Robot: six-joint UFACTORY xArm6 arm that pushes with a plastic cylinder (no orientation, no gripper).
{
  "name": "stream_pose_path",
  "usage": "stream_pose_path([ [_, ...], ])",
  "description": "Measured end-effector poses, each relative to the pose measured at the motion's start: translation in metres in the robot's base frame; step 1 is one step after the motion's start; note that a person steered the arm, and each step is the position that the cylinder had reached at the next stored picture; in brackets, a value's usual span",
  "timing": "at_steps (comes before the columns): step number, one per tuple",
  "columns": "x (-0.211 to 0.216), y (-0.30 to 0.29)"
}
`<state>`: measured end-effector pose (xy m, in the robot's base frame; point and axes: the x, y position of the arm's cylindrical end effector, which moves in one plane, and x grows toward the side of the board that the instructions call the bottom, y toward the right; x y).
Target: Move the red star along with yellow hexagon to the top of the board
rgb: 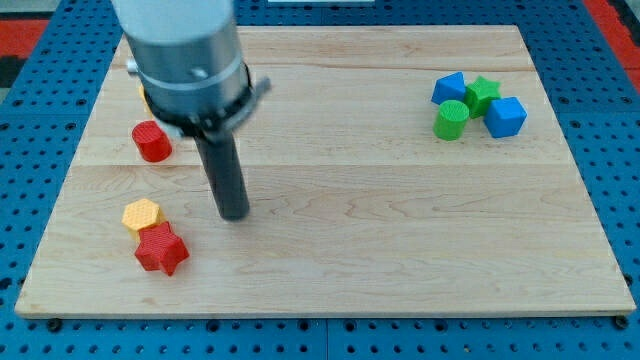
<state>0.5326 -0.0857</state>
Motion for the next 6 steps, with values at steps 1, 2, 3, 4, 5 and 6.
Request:
stream_pose_path([
  [1, 0.038, -0.022],
  [2, 0.039, -0.055],
  [3, 0.026, -0.071],
  [4, 0.016, -0.087],
  [5, 0.016, -0.095],
  [6, 0.030, -0.106],
])
